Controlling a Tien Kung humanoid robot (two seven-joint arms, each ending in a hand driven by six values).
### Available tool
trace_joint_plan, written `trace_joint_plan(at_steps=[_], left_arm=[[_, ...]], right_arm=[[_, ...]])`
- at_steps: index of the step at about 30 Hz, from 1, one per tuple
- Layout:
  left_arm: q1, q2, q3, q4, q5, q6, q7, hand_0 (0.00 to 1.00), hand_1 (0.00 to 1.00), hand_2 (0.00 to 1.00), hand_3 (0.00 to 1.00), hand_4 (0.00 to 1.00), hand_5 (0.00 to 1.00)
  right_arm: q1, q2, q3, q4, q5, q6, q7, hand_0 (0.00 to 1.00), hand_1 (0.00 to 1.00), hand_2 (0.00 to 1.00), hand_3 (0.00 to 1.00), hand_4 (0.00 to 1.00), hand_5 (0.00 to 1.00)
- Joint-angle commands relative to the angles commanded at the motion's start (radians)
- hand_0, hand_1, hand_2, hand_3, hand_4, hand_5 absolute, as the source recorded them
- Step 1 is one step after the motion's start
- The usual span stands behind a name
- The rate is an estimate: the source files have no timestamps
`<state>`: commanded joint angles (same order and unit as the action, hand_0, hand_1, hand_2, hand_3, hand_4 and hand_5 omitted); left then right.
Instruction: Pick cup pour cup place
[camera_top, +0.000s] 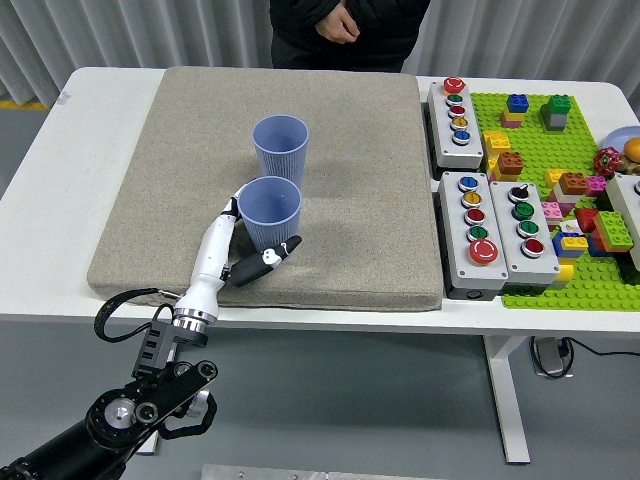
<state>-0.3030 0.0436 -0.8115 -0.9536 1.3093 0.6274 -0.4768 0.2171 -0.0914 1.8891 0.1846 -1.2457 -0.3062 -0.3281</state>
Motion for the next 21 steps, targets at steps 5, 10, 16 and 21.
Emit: trace_joint_plan(at_steps=[5, 10, 16, 21], left_arm=[[0.027, 0.016, -0.02, -0.04, 0.023, -0.003, 0.01, 0.781, 0.837, 0.998, 0.998, 0.998, 0.634], [0.055, 0.037, -0.048, -0.082, 0.047, -0.011, 0.019, 0.796, 0.854, 0.998, 0.998, 0.998, 0.641], [0.083, 0.064, -0.047, -0.124, 0.029, -0.013, 0.018, 0.801, 0.85, 0.998, 0.998, 0.998, 0.647], [0.111, 0.08, -0.049, -0.156, 0.034, -0.012, 0.018, 0.802, 0.852, 0.998, 0.998, 0.998, 0.654]], right_arm=[[0.001, -0.002, 0.0, -0.001, 0.001, -0.001, 0.002, 0.676, 0.62, 0.571, 0.561, 0.002, 0.172], [0.003, -0.002, 0.0, -0.001, 0.003, -0.001, 0.003, 0.676, 0.621, 0.571, 0.561, 0.002, 0.172], [0.003, -0.002, -0.002, -0.001, 0.007, -0.001, 0.004, 0.676, 0.621, 0.571, 0.56, 0.002, 0.168], [0.002, -0.002, -0.001, -0.001, 0.006, -0.001, 0.003, 0.675, 0.621, 0.571, 0.56, 0.002, 0.167]])
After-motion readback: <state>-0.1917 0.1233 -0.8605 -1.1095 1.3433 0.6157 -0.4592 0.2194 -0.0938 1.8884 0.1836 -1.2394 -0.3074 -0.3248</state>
